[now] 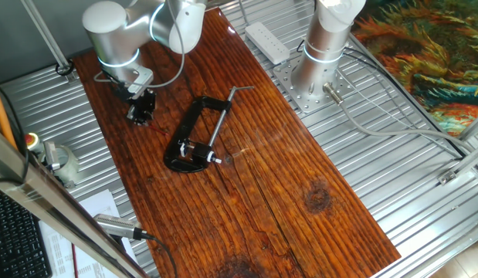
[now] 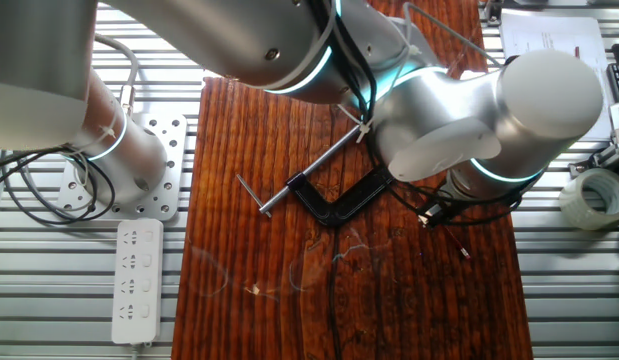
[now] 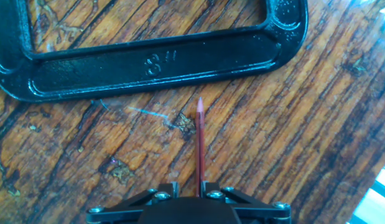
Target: Insert the pencil into the pencil sharpener
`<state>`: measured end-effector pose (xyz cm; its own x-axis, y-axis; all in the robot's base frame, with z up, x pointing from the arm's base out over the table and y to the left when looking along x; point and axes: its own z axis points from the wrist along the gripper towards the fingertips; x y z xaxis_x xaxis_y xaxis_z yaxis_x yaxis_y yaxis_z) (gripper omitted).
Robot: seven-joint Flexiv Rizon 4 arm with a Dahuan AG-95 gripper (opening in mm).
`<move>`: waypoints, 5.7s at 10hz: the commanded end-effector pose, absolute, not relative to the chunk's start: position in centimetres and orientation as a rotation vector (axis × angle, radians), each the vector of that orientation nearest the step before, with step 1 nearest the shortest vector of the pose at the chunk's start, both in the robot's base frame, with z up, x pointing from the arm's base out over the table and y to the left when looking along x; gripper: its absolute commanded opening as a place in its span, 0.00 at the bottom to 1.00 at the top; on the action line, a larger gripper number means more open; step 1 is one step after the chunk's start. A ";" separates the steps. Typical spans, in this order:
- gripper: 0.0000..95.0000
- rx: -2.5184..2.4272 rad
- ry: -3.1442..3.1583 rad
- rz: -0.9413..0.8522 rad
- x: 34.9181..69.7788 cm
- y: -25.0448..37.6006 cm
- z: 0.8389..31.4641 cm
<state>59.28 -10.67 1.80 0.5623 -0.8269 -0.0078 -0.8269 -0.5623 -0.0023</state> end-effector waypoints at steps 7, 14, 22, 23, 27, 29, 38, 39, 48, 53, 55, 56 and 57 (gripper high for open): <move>0.20 -2.763 1.470 -0.004 59.8 -11.5 1.3; 0.20 -2.758 1.465 -0.017 60.4 -11.4 1.1; 0.00 -2.754 1.450 -0.007 60.3 -11.6 0.7; 0.00 -2.754 1.447 -0.005 60.3 -11.7 0.7; 0.00 -2.749 1.436 0.015 60.4 -11.8 1.7; 0.00 -2.739 1.441 0.033 60.7 -11.7 2.7; 0.00 -2.786 1.425 -0.002 62.0 -8.7 6.5; 0.00 -2.788 1.419 0.000 62.0 -8.2 6.7; 0.00 -2.819 1.360 0.078 62.6 -4.9 6.5; 0.00 -2.825 1.351 0.077 62.2 -3.8 6.8; 0.00 -2.825 1.351 0.076 61.9 -3.2 7.0; 0.00 -2.825 1.350 0.077 61.8 -3.0 7.1; 0.00 -2.831 1.340 0.076 61.7 -2.8 7.1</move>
<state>61.52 -2.71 7.06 0.6337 -0.7721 -0.0474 -0.7726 -0.6348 0.0126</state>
